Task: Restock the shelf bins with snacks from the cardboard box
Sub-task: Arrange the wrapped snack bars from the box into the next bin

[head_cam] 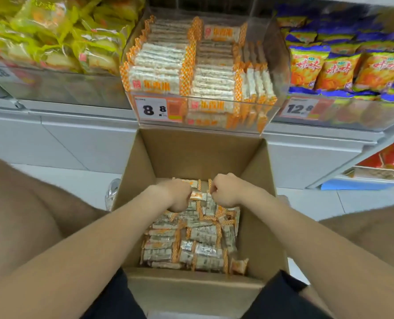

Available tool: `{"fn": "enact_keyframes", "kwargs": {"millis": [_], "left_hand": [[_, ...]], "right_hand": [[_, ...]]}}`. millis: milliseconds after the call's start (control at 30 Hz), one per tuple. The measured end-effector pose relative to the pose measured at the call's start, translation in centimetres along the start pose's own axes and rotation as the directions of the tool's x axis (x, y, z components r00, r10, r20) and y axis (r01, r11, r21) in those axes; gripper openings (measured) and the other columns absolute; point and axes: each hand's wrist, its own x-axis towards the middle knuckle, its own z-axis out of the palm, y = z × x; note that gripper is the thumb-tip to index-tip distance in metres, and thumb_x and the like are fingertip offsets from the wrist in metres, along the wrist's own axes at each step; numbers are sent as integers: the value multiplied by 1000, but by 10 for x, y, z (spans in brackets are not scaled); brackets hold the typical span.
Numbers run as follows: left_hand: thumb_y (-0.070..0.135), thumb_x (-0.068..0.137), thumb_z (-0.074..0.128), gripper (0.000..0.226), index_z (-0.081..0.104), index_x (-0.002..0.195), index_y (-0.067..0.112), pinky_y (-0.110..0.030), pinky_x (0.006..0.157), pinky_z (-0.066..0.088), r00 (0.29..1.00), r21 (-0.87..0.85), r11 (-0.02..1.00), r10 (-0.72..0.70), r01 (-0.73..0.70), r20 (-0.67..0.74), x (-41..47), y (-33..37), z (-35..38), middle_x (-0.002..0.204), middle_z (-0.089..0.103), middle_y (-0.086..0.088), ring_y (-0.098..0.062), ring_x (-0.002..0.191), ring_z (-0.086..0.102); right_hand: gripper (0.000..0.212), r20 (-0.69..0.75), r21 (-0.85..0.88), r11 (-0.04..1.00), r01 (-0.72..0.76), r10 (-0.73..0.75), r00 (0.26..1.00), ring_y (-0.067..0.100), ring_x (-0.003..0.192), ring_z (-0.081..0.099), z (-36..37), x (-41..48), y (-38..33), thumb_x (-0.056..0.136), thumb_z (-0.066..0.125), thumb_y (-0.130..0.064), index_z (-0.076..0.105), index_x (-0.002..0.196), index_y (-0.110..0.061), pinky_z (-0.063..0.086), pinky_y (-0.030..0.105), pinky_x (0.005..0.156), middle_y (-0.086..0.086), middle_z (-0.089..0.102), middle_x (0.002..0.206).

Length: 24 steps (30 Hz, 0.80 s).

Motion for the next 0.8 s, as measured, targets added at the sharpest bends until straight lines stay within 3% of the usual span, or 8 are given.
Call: {"fn": "enact_keyframes", "kwargs": {"millis": [133, 267, 367, 467, 600, 700, 733, 800], "left_hand": [[23, 103, 52, 35, 59, 135, 11, -50, 107, 49, 983, -190, 968, -142, 162, 115, 50, -13, 60, 141, 57, -15, -37, 124, 58], [42, 104, 55, 78, 13, 165, 19, -51, 120, 35, 883, -475, 745, -382, 469, 272, 72, -17, 117, 170, 10, -20, -48, 150, 29], [58, 96, 61, 100, -3, 166, 27, -51, 123, 31, 821, -585, 583, -475, 564, 317, 83, -28, 149, 169, -8, -17, -49, 152, 23], [49, 96, 66, 108, -14, 166, 27, -47, 125, 30, 807, -668, 473, -461, 575, 368, 95, -39, 164, 170, -16, -17, -46, 154, 22], [19, 97, 69, 98, 4, 167, 37, -40, 115, 45, 882, -777, 458, -396, 432, 257, 102, -47, 166, 173, -3, -5, -36, 153, 29], [4, 96, 61, 77, 37, 159, 41, -26, 63, 55, 940, -880, 393, -308, 268, 148, 108, -33, 162, 159, 29, 2, -27, 102, 65], [6, 94, 59, 69, 48, 150, 44, -26, 60, 54, 943, -904, 345, -297, 254, 151, 109, -28, 160, 158, 34, -1, -30, 98, 66], [18, 87, 55, 58, 60, 134, 52, -40, 92, 57, 941, -931, 260, -290, 256, 177, 112, -21, 160, 157, 35, -1, -36, 123, 60]], "right_hand": [[16, -56, 220, 955, -198, 215, 975, 41, 106, 61, 48, 50, 17, 95, 52, -19, 58, 99, -4, 51, 38, 85, 19, 65, 108], [75, 23, 441, 734, -518, 567, 823, 40, 129, 53, 105, 75, 38, 97, 58, -38, 27, 154, 0, 52, 42, 100, 20, 52, 143], [95, 38, 547, 614, -569, 661, 750, 42, 129, 51, 138, 85, 49, 96, 67, -35, 4, 160, -3, 53, 46, 99, 26, 44, 148], [115, 81, 672, 518, -529, 659, 747, 45, 137, 45, 161, 94, 56, 91, 76, -27, -13, 163, -21, 50, 50, 105, 22, 26, 160], [127, 10, 752, 557, -352, 524, 851, 39, 151, 28, 176, 107, 65, 82, 82, -10, -12, 164, -36, 42, 54, 116, 5, 8, 170], [109, -8, 839, 506, -200, 380, 925, 23, 141, 43, 173, 118, 64, 81, 69, 8, 13, 164, -35, 54, 43, 103, 3, 35, 159], [99, -39, 827, 533, -177, 369, 929, 19, 136, 48, 171, 121, 64, 79, 68, 8, 26, 160, -33, 54, 39, 101, 1, 43, 151], [82, -92, 815, 557, -159, 396, 914, 20, 124, 59, 174, 126, 69, 79, 68, 5, 46, 148, -31, 56, 39, 98, -1, 54, 136]]}}
